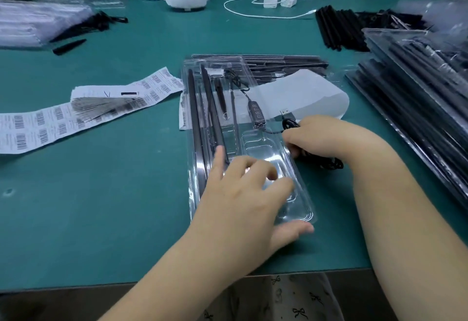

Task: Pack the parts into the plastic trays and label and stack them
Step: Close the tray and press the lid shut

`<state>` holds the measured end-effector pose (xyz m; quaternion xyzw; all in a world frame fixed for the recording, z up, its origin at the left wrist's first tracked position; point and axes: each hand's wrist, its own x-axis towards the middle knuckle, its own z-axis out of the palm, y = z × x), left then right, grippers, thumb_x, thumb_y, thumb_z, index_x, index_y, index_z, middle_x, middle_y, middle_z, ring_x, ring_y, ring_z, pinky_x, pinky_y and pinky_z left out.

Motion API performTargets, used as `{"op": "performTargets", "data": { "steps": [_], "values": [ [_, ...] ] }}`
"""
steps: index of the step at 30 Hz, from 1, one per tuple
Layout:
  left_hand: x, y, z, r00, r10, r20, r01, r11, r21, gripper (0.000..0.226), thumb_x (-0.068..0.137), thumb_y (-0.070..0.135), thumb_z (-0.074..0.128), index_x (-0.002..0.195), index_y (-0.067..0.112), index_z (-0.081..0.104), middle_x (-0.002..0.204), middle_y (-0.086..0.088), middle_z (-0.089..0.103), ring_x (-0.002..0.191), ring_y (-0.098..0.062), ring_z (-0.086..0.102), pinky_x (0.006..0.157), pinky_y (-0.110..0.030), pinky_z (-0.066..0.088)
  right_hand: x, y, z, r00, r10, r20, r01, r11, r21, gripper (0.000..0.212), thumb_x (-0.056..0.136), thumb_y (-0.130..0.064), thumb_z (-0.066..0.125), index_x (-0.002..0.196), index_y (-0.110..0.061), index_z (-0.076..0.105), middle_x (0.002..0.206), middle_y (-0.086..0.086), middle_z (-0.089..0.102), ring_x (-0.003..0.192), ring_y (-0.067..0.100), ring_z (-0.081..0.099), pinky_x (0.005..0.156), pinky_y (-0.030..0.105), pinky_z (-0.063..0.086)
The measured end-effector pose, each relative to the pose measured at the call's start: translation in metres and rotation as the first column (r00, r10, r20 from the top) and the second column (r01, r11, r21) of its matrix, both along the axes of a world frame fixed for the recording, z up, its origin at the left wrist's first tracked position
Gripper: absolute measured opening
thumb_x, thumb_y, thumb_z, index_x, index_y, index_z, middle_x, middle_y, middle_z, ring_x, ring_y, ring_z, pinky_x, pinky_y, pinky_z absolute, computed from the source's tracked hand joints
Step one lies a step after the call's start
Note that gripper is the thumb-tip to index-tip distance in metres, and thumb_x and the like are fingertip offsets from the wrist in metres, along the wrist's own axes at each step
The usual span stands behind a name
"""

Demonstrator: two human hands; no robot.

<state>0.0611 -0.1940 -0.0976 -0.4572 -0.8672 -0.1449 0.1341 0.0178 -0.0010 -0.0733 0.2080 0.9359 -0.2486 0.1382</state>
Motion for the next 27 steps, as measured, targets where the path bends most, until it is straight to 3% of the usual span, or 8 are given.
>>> {"op": "performTargets", "data": {
  "steps": [2, 5, 11, 14, 18, 23, 25, 27],
  "values": [
    [-0.005, 0.001, -0.005, 0.986, -0.119, -0.117, 0.121, 0.993, 0.014, 0.041, 0.086, 0.05, 0.049, 0.074, 0.016, 0.069, 0.079, -0.001, 0.064, 0.075, -0.024, 0.062, 0.071, -0.04, 0.054, -0.002, 0.0, -0.003, 1.0, -0.007, -0.029, 0.008, 0.999, 0.034, 0.032, 0.082, -0.037, 0.049, 0.06, -0.016, 0.059, 0.066, 0.004, 0.058, 0.06, 0.022, 0.052, 0.051, 0.027, 0.035],
    [-0.008, 0.004, -0.01, 0.966, -0.131, -0.221, 0.132, 0.991, -0.011, 0.034, 0.095, 0.03, 0.05, 0.067, 0.014, 0.062, 0.074, -0.001, 0.062, 0.068, -0.022, 0.061, 0.045, -0.028, 0.045, -0.005, 0.001, -0.007, 0.988, -0.028, -0.152, 0.04, 0.996, 0.078, 0.031, 0.081, -0.038, 0.058, 0.069, -0.012, 0.046, 0.063, 0.003, 0.049, 0.058, 0.021, 0.044, 0.05, 0.027, 0.032],
    [-0.006, 0.006, -0.016, 0.969, -0.07, -0.238, 0.077, 0.997, 0.02, 0.014, 0.083, 0.015, 0.063, 0.071, 0.015, 0.057, 0.073, 0.001, 0.059, 0.077, -0.023, 0.063, 0.041, -0.024, 0.033, -0.008, -0.004, -0.013, 0.968, -0.028, -0.251, 0.037, 0.999, 0.031, 0.023, 0.082, -0.026, 0.053, 0.068, -0.007, 0.057, 0.058, 0.003, 0.058, 0.053, 0.02, 0.046, 0.051, 0.026, 0.038],
    [-0.007, 0.007, -0.015, 0.981, -0.024, -0.191, 0.044, 0.994, 0.102, 0.026, 0.094, 0.019, 0.049, 0.071, 0.012, 0.059, 0.075, 0.001, 0.061, 0.078, -0.022, 0.062, 0.039, -0.025, 0.037, -0.009, -0.005, -0.013, 0.966, -0.001, -0.258, 0.023, 0.996, 0.081, 0.025, 0.085, -0.027, 0.051, 0.067, -0.01, 0.051, 0.061, 0.004, 0.051, 0.055, 0.02, 0.042, 0.049, 0.026, 0.032],
    [-0.004, 0.008, -0.012, 0.993, 0.043, -0.108, -0.012, 0.963, 0.269, 0.039, 0.099, 0.021, 0.036, 0.071, 0.008, 0.06, 0.078, -0.003, 0.061, 0.074, -0.021, 0.058, 0.049, -0.024, 0.039, -0.009, -0.007, -0.01, 0.979, -0.055, -0.198, 0.049, 0.998, -0.035, 0.033, 0.083, -0.029, 0.048, 0.055, -0.013, 0.052, 0.036, -0.006, 0.052, 0.04, 0.015, 0.047, 0.04, 0.018, 0.032],
    [-0.004, 0.002, -0.008, 0.99, 0.083, 0.116, -0.122, 0.911, 0.393, 0.023, 0.088, 0.015, 0.039, 0.08, 0.005, 0.057, 0.107, -0.009, 0.062, 0.088, -0.012, 0.05, 0.065, -0.016, 0.033, -0.006, -0.007, -0.005, 0.969, -0.173, -0.174, 0.118, 0.951, -0.287, 0.021, 0.079, -0.024, 0.052, 0.064, -0.01, 0.055, 0.046, -0.004, 0.063, 0.031, 0.014, 0.048, 0.039, 0.018, 0.043],
    [-0.005, 0.001, -0.006, 0.991, 0.051, 0.122, -0.096, 0.913, 0.397, 0.022, 0.087, 0.012, 0.037, 0.08, 0.004, 0.057, 0.105, -0.01, 0.065, 0.098, -0.013, 0.049, 0.07, -0.014, 0.03, -0.004, -0.006, -0.004, 0.964, -0.186, -0.19, 0.125, 0.948, -0.293, 0.022, 0.077, -0.023, 0.057, 0.06, -0.009, 0.057, 0.044, -0.004, 0.059, 0.034, 0.015, 0.047, 0.041, 0.018, 0.041],
    [-0.006, 0.0, -0.004, 0.984, 0.061, 0.165, -0.122, 0.913, 0.389, 0.027, 0.091, 0.017, 0.034, 0.081, 0.006, 0.056, 0.109, -0.007, 0.065, 0.097, -0.013, 0.049, 0.057, -0.018, 0.03, -0.003, -0.004, -0.002, 0.955, -0.161, -0.248, 0.113, 0.974, -0.196, 0.025, 0.076, -0.027, 0.063, 0.063, -0.005, 0.062, 0.05, 0.001, 0.053, 0.045, 0.016, 0.045, 0.046, 0.02, 0.037]
  ]
}}
